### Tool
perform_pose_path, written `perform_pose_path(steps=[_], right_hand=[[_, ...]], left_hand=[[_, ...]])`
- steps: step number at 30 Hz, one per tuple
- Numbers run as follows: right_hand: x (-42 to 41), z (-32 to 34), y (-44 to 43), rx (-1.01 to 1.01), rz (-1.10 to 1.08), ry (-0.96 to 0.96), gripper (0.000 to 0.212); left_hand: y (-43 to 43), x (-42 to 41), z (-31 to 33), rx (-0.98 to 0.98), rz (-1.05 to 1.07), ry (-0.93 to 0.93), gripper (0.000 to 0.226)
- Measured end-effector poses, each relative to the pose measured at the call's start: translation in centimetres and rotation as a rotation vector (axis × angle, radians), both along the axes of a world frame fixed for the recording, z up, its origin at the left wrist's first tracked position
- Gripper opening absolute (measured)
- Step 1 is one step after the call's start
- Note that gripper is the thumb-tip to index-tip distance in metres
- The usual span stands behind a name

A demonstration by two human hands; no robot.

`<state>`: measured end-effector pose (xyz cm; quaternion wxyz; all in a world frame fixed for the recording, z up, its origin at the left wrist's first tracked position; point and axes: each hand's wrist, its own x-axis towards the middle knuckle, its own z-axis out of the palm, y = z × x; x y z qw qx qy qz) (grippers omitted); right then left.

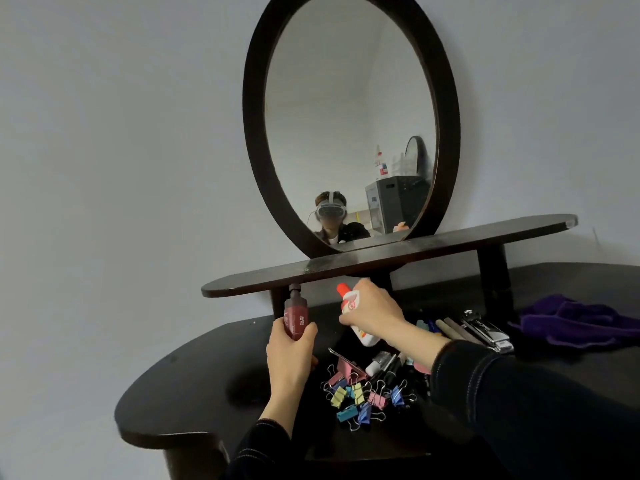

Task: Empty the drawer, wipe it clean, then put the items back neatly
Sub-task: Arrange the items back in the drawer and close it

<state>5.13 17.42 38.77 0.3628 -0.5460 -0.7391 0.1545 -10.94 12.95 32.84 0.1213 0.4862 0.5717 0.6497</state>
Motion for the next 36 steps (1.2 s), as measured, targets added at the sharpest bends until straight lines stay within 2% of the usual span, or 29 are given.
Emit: perform_pose_path(steps=[6,9,11,13,16,22,27,30,32,34,36], right_hand=[[4.7,1.0,-7.6,0.082,0.235,0.428,0.050],[7.2,-0.8,-13.8,-0.041,0.374,0.692,0.045],[8.8,-2.9,-17.9,-0.092,0.473,0.751,0.044],[10.0,-5.7,-21.1,-0.116,0.537,0.725,0.044],[11.2,-10.5,-24.0,-0.207,0.524,0.671,0.045],[12.0,-21.7,-23.9,-0.393,0.360,0.536,0.046],[12.6,-29.6,-20.8,-0.487,0.256,0.238,0.045],[13.1,-32.9,-18.9,-0.551,0.218,0.152,0.048],[13.5,-34.5,-18.0,-0.590,0.209,0.127,0.053],[13.8,-35.4,-17.2,-0.640,0.218,0.117,0.054],[14.0,-36.1,-16.7,-0.679,0.237,0.075,0.053]], left_hand=[[-5.4,2.0,1.7,0.218,-0.046,-0.110,0.016],[-10.7,4.1,1.0,0.355,-0.084,-0.150,0.019],[-14.7,5.7,-0.6,0.391,-0.188,-0.186,0.028],[-18.3,7.2,-2.9,0.328,-0.317,-0.199,0.037],[-22.2,9.2,-7.3,0.166,-0.425,-0.251,0.038],[-25.0,10.6,-17.1,-0.232,-0.421,-0.314,0.031],[-24.3,10.6,-22.9,-0.475,-0.384,-0.155,0.060],[-23.6,10.1,-24.9,-0.563,-0.426,-0.037,0.076],[-23.2,10.0,-25.8,-0.642,-0.427,0.053,0.070],[-22.8,10.2,-26.4,-0.733,-0.426,0.073,0.058],[-22.3,10.5,-27.0,-0.806,-0.405,0.181,0.046]])
